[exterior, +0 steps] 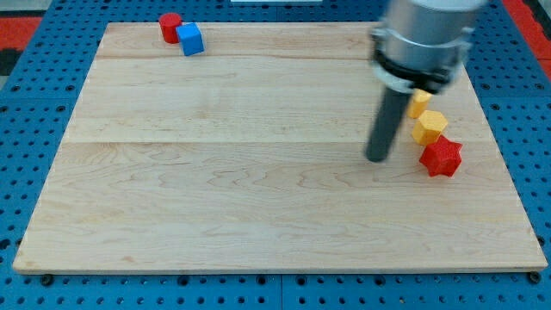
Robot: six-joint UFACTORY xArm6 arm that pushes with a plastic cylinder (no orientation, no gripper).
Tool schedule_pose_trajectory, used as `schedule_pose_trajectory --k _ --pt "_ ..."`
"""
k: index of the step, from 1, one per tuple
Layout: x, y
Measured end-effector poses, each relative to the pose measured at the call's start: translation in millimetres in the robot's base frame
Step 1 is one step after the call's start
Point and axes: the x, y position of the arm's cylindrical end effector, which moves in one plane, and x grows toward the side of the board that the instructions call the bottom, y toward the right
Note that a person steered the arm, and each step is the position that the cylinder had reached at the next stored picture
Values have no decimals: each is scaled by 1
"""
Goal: Place the red circle left to the red star
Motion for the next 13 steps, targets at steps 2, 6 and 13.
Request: schedule_pose_trajectory --k 2,6,13 --pt "-174 -5" --pt "-261 -156" --pt "-224 -399"
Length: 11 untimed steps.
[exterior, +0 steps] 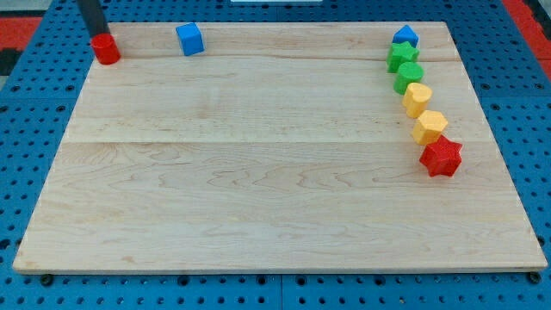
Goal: Place the red circle left to the red star
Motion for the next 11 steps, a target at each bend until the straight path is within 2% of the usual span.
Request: schedule_pose_trajectory --k 1,3,4,5,6,8,9,10,11 --pt "25 1" --pt "42 65" --pt "85 90" --pt "94 128" --pt "88 146" --pt "54 144" --pt "110 166" --pt "108 205" --pt "67 194"
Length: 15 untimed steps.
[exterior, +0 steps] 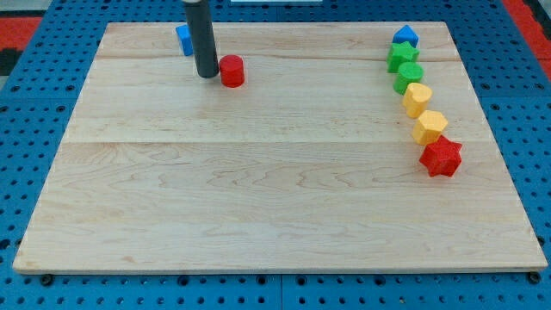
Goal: Place the red circle left to the red star
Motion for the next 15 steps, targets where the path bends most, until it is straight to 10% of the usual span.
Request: schedule_pose_trajectory --k 3,15 --pt "52 135" --pt "208 212"
